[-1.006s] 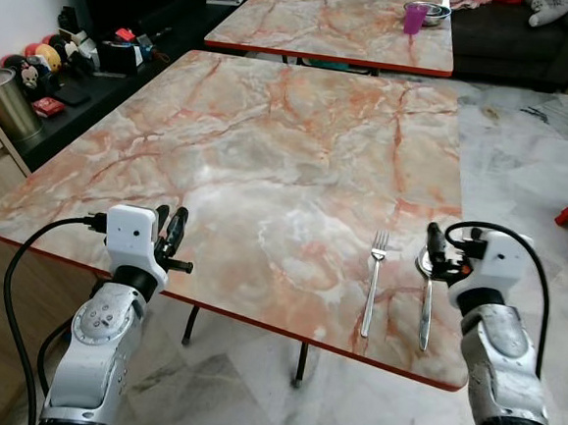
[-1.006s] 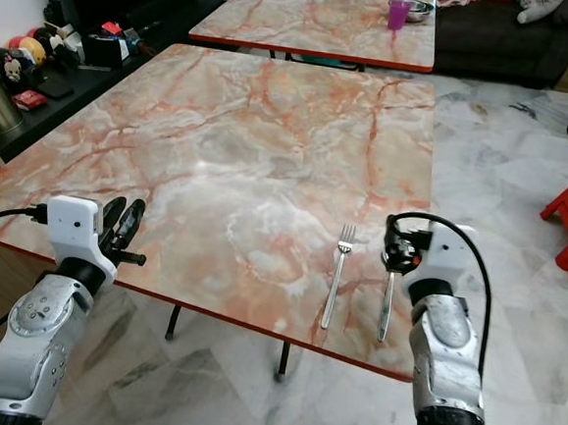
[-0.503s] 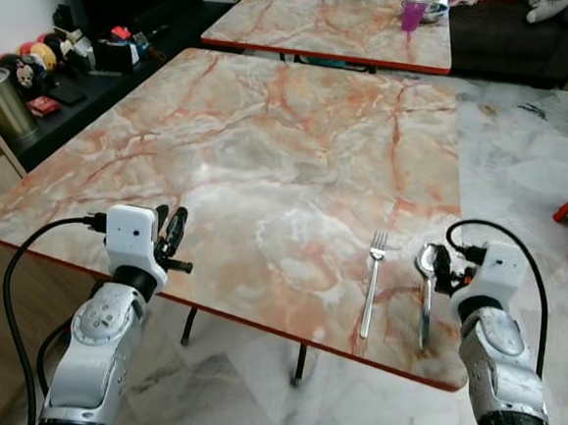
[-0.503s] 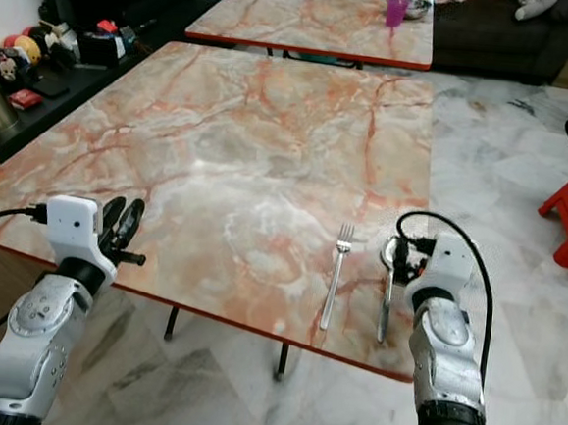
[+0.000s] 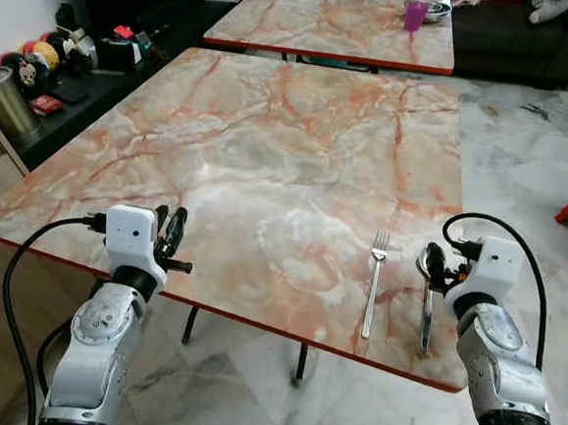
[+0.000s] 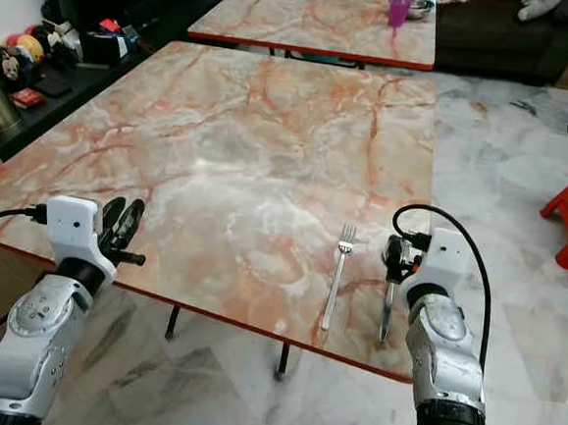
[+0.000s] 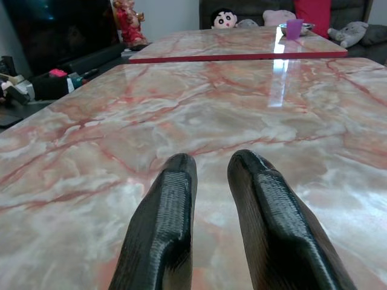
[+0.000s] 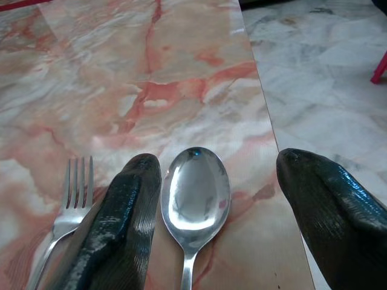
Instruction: Setting the table
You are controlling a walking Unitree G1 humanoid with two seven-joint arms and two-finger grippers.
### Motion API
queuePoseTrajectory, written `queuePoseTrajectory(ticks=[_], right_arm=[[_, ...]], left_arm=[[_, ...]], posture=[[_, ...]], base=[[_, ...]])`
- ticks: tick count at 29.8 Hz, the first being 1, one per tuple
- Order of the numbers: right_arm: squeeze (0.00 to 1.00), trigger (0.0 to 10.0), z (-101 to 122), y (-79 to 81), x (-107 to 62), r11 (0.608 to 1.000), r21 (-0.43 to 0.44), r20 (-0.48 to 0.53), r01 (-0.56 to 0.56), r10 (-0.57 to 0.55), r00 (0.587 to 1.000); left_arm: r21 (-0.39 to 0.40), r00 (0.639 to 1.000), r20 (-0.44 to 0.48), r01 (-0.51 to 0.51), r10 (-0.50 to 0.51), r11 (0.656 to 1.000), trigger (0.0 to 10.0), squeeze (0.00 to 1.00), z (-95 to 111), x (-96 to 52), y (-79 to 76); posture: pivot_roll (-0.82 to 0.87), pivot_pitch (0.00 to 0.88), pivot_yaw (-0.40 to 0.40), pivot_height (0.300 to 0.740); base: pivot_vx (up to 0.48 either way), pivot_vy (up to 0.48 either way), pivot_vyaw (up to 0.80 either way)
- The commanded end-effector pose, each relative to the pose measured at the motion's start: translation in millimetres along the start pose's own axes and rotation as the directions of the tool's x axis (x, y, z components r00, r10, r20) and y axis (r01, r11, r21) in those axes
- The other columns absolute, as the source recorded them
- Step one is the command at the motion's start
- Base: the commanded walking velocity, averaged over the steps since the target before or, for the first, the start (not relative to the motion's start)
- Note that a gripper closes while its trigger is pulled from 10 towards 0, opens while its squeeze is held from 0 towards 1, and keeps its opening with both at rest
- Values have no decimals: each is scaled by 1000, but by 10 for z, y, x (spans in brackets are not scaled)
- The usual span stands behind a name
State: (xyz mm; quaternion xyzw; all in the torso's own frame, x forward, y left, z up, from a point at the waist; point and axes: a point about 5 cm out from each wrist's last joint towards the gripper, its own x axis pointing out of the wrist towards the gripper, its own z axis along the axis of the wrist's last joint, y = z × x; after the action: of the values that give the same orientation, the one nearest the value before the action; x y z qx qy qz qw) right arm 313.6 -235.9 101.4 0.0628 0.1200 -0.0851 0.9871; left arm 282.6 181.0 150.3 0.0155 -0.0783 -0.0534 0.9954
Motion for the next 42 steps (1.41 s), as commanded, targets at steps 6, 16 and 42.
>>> queuePoseTrajectory(ticks=[6, 16, 42], right_arm=[[0, 10000, 41, 86, -112, 999, -33, 47, -31, 33, 998], [0, 10000, -48, 17, -325, 999, -30, 64, -45, 47, 997], [0, 10000, -86, -224, -295, 999, -40, -5, 19, -19, 1000]], left_arm=[[30, 1000, -21, -11, 12, 999, 10000, 0, -44, -27, 33], [25, 1000, -22, -8, 9, 1000, 10000, 0, -46, -28, 26], [33, 1000, -26, -4, 4, 999, 10000, 0, -45, -26, 23]], posture=[[55, 83, 35, 740], [48, 91, 33, 740], [51, 92, 33, 740]], base=[[0, 0, 0], [0, 0, 0], [0, 0, 0]])
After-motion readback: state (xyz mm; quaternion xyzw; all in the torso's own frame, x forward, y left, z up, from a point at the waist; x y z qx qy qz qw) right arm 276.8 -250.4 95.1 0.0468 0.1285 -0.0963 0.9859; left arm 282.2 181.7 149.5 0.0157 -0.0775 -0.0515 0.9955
